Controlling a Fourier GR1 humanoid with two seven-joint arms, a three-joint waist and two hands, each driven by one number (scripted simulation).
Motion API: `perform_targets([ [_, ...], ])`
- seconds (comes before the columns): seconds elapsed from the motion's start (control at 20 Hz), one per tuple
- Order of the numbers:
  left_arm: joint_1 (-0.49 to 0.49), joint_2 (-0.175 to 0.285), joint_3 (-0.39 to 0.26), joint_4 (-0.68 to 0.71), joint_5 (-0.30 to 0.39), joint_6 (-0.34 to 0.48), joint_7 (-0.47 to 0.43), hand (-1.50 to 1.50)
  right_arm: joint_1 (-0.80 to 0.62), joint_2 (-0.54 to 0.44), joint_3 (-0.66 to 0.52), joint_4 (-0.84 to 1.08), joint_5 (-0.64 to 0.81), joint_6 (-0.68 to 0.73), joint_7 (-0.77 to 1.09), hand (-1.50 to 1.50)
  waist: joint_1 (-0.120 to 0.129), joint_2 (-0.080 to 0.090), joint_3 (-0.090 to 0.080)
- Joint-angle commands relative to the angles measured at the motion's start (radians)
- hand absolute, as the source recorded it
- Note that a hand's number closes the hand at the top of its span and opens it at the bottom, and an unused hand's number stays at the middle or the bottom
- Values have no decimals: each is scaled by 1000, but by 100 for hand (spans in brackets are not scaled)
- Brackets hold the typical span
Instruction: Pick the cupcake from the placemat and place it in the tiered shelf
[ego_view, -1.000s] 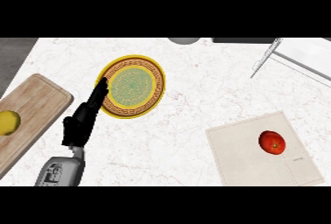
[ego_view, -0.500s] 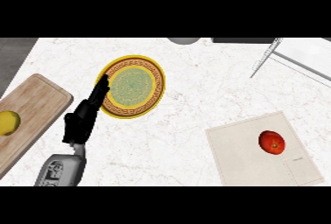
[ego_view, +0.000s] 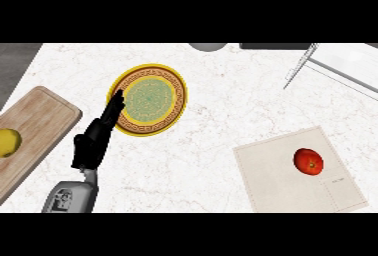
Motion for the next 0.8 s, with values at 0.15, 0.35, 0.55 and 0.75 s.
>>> perform_targets([
  [0.15,9,-3,-5,-11,-1,-5,-1,0,3,12,-28,-88,-75,-60,13,-150,-1,-2,1],
  [0.35,-27,39,52,20,30,-31,-11,0,14,21,-34,-146,-174,-49,-52,-150,-2,-1,0],
  [0.55,-18,-1,8,18,-10,3,-2,0,42,19,-30,-263,-299,48,-100,-150,-10,-4,0],
  [0.75,28,-4,7,7,-6,0,-26,0,37,10,-45,-300,-311,-31,-82,-150,-3,-2,0],
])
